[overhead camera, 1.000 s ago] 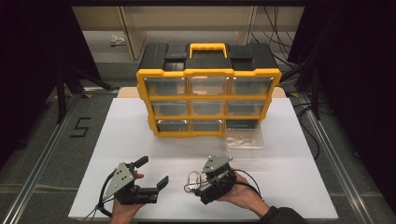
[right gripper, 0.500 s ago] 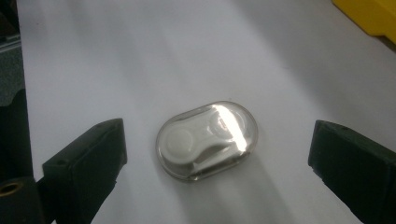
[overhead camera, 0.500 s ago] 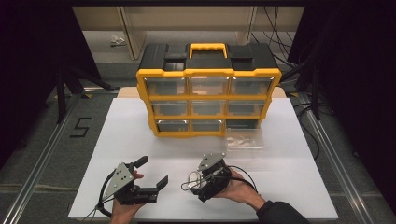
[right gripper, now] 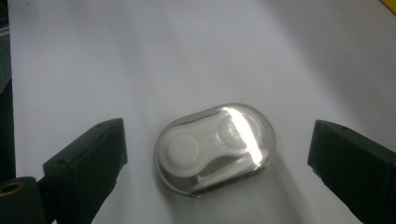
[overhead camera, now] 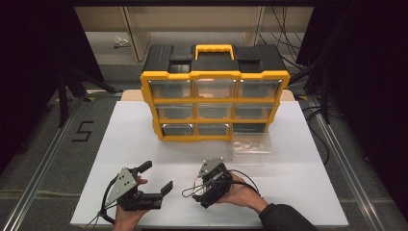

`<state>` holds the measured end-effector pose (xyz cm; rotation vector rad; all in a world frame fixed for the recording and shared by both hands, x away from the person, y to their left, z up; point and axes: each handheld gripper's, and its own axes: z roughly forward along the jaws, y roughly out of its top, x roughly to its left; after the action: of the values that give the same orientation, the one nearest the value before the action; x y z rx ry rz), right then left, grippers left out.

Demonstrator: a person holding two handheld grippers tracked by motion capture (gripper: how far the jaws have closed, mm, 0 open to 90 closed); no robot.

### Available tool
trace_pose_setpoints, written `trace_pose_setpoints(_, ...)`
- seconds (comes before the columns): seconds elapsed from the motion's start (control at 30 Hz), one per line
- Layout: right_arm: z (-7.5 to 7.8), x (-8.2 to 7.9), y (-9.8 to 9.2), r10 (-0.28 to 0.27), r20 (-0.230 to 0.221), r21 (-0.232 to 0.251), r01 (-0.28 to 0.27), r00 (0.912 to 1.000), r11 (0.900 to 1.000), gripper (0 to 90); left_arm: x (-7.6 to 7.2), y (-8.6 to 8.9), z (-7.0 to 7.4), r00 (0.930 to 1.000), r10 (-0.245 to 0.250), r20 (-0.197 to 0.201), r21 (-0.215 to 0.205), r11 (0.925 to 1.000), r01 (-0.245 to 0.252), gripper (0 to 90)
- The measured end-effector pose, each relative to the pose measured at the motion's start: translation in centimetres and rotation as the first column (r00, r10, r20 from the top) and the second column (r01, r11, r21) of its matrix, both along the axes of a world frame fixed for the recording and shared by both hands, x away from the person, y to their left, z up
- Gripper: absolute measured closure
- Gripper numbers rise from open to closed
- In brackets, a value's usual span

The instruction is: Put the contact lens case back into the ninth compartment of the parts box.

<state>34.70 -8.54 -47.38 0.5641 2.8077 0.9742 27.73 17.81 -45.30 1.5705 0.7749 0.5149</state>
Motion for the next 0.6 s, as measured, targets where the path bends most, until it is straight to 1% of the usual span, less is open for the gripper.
trace_pose_setpoints(0.13,-0.27,0.19,0.24,0.012,-0.004,-0.011,-0.012,0.9999,1.0,5.8,0.02,0.04,0.0,1.0,0.001,0.0,-0.002,1.0,-0.001,2.8)
trace_pose_setpoints(0.27,-0.49,0.47,0.51,0.007,-0.009,-0.014,-0.007,0.9999,1.0,6.6,0.0,0.04,0.04,1.0,0.001,0.0,-0.008,1.0,-0.001,2.8)
trace_pose_setpoints(0.3,-0.54,0.47,0.61,0.003,-0.012,-0.016,-0.003,0.9999,1.0,6.8,-0.01,0.05,0.04,1.0,0.001,0.001,-0.007,1.0,-0.001,2.9)
trace_pose_setpoints(0.47,-0.8,0.4,0.82,0.017,-0.017,-0.031,-0.018,0.9997,0.999,7.5,0.0,0.14,0.05,1.0,0.007,0.001,-0.005,1.0,-0.007,2.9)
trace_pose_setpoints(0.6,-1.0,0.46,0.77,0.018,-0.02,-0.03,-0.019,0.9996,0.999,9.2,-0.02,0.13,0.06,1.0,0.008,0.002,-0.004,1.0,-0.008,3.0)
